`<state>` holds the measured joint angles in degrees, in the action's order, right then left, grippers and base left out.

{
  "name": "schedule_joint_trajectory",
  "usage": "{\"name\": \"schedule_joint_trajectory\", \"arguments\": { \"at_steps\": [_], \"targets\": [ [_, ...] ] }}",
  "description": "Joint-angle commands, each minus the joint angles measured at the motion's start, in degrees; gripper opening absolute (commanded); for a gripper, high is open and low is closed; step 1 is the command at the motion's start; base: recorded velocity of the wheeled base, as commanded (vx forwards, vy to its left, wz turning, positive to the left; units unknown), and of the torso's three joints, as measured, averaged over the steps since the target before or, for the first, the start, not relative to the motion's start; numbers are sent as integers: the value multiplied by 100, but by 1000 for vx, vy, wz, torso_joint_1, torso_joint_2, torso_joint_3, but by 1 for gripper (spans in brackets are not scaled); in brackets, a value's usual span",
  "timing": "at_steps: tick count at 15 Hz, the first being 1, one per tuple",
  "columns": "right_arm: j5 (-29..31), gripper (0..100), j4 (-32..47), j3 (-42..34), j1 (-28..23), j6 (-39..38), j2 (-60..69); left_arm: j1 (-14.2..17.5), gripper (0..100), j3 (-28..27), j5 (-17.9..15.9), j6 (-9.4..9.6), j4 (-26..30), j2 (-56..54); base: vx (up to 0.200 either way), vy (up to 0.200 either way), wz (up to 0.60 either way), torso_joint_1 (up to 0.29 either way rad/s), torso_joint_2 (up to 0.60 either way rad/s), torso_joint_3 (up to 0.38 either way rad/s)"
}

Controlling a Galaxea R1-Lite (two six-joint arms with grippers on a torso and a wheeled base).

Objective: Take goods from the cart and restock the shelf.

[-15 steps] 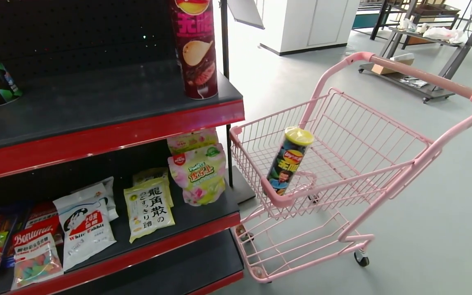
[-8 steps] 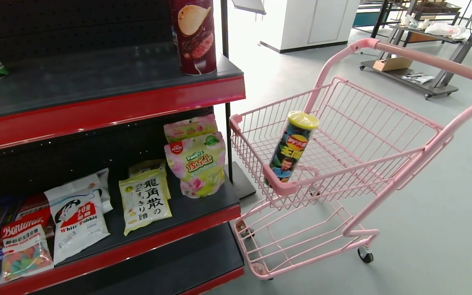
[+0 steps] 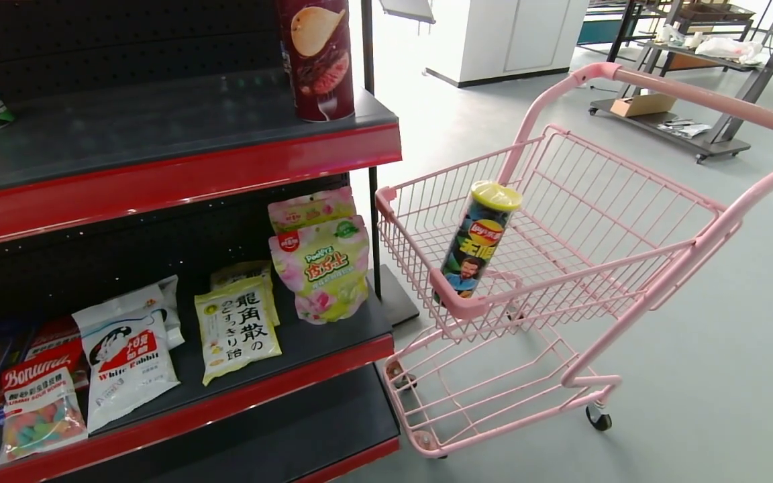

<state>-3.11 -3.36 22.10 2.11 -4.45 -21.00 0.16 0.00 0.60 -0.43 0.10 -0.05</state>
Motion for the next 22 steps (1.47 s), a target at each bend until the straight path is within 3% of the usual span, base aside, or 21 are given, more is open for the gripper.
{"name": "schedule_joint_trajectory", "arguments": {
  "at_steps": [1, 7, 10, 18, 22],
  "targets": [
    [-410, 100, -1624, 1613, 703, -469, -4087, 2, 100, 0, 2, -1, -1, 5, 0, 0, 0, 0, 0, 0],
    [-542, 100, -2406, 1815, 1600, -504, -6012, 2, 100, 0, 2, -1, -1, 5, 0, 0, 0, 0, 0, 0],
    [-1025, 100, -2836, 1859, 1608, -566, -6697, 2, 100, 0, 2, -1, -1, 5, 0, 0, 0, 0, 0, 0],
    [-1623, 100, -4269, 2088, 1661, -443, -8060, 2, 100, 0, 2, -1, -1, 5, 0, 0, 0, 0, 0, 0],
    [-1763, 100, -4339, 2668, 1644, -416, -8649, 2, 100, 0, 2, -1, -1, 5, 0, 0, 0, 0, 0, 0]
  ]
}}
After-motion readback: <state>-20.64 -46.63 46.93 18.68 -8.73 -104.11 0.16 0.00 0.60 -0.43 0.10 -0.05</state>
